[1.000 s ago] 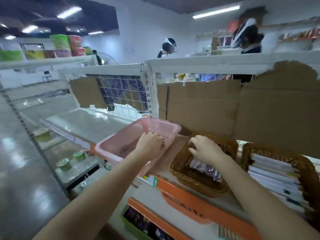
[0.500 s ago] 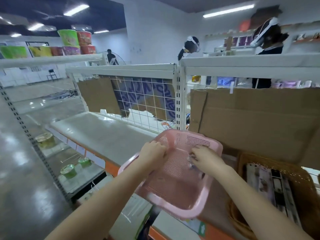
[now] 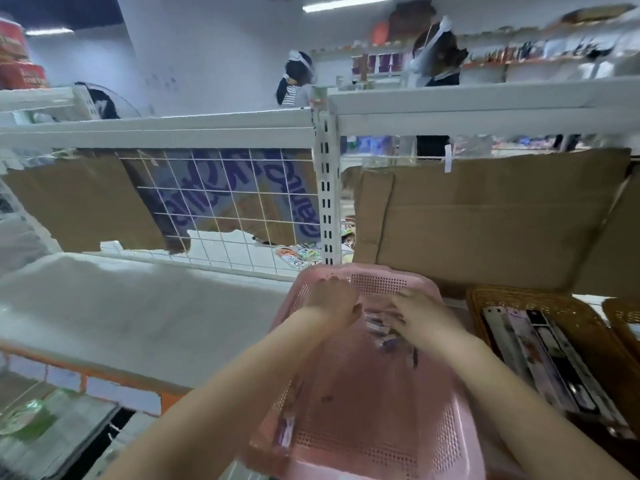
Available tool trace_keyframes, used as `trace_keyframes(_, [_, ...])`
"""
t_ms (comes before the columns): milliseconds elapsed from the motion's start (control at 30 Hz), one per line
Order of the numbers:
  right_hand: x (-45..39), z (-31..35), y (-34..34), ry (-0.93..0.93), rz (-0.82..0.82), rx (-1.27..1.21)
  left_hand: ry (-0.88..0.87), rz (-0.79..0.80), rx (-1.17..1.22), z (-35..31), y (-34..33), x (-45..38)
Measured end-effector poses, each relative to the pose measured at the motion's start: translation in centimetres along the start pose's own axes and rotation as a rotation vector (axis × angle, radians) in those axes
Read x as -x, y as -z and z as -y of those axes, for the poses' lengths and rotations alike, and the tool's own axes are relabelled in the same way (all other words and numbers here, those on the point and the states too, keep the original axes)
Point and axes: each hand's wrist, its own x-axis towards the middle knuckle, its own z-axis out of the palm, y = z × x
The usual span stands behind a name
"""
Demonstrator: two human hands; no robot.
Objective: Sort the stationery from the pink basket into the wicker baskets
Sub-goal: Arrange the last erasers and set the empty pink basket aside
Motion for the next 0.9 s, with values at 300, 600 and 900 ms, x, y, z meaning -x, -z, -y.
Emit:
trace_keyframes(300, [6.5, 4.8, 1.8, -0.241, -0.134, 0.047, 0.053, 0.316, 1.144, -2.4, -2.0, -2.6])
trace_keyframes(600, [16.2, 11.8, 0.6, -0.37, -0.204, -0.146, -0.344, 0.092, 0.13, -2.9, -6.1, -4.7])
trace_keyframes(900, [17.5, 13.7, -0.7, -0.322, -0.324, -0.099, -0.295, 0.032, 0.193, -3.7, -8.7, -4.2])
